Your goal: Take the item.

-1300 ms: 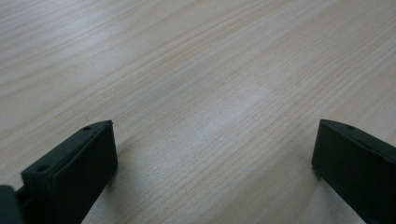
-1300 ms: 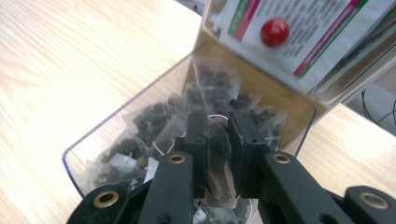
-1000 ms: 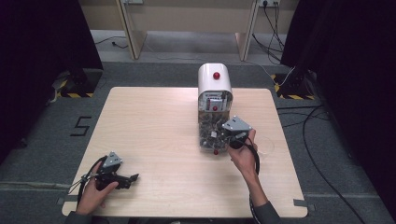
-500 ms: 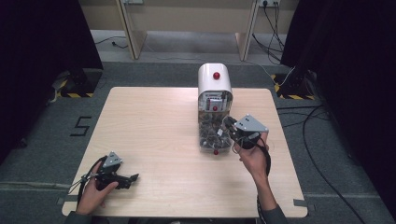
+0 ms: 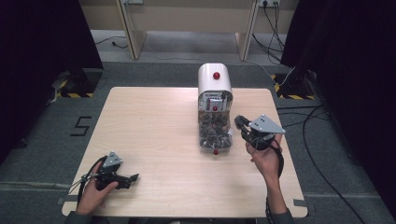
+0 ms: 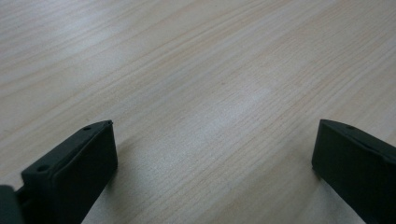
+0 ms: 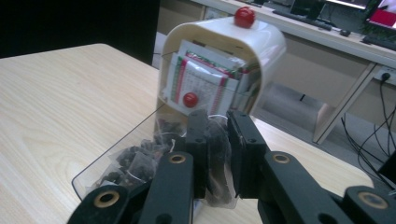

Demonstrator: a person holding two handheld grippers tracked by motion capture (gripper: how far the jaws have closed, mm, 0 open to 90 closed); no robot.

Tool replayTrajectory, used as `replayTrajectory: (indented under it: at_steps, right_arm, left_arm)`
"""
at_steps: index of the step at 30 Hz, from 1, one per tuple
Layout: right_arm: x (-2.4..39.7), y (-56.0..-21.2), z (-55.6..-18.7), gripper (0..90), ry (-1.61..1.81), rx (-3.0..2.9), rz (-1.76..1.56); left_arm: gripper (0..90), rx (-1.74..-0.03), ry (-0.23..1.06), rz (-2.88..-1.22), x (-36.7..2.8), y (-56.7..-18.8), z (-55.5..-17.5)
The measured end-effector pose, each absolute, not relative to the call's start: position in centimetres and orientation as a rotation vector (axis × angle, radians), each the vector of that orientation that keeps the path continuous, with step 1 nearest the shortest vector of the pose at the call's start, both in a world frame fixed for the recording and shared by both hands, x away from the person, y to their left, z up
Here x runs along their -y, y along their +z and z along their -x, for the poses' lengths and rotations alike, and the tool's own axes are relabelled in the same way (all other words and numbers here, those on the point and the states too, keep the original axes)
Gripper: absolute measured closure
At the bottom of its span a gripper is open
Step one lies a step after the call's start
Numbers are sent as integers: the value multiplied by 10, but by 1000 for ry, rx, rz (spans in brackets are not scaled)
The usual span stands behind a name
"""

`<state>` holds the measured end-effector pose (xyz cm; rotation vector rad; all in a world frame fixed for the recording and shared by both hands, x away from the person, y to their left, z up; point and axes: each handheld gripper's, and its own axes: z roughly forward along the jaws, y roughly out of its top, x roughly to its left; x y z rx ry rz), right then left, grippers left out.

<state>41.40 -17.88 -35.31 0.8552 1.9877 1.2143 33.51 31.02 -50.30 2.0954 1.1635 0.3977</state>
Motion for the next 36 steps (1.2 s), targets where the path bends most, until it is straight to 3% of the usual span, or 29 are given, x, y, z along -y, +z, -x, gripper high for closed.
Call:
replayTrajectory:
  at_steps: [36]
  right_arm:
    - [253, -347, -391, 797, 1186, -1905, -996]
  left_arm:
    - [0, -1163, 398, -2096, -310, -503, -335]
